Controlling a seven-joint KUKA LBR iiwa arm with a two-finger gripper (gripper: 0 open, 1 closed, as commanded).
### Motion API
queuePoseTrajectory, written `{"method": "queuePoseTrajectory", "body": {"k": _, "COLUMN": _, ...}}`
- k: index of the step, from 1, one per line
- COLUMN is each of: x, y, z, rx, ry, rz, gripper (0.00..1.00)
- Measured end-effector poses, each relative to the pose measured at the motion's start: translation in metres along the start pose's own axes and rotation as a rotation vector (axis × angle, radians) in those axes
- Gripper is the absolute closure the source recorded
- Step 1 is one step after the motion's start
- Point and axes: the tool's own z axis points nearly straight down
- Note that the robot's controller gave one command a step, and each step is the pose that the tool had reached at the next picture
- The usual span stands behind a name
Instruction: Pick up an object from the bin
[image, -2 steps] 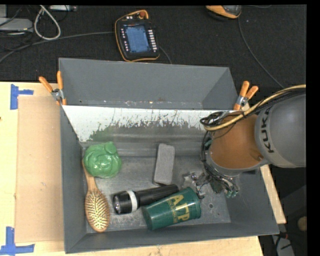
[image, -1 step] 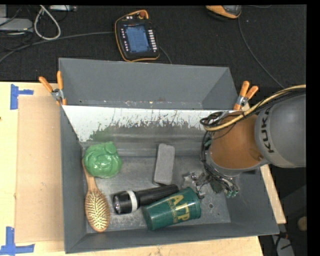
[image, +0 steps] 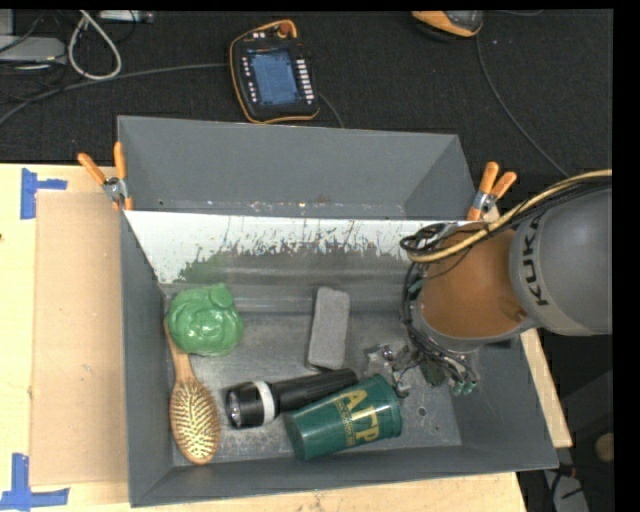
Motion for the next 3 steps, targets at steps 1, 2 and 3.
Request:
{"method": "queuePoseTrajectory", "body": {"k": 1, "x": 0.000, "y": 0.000, "z": 0.000, "rx": 0.000, "ry": 0.000, "rz": -0.002, "gripper": 1.00}}
{"method": "queuePoseTrajectory", "body": {"k": 2, "x": 0.000, "y": 0.000, "z": 0.000, "rx": 0.000, "ry": 0.000, "rz": -0.002, "gripper": 1.00}}
{"method": "queuePoseTrajectory", "body": {"k": 3, "x": 0.001, "y": -0.009, "z": -0.015, "rx": -0.006, "ry": 0.008, "rz": -0.005, "gripper": 1.00}}
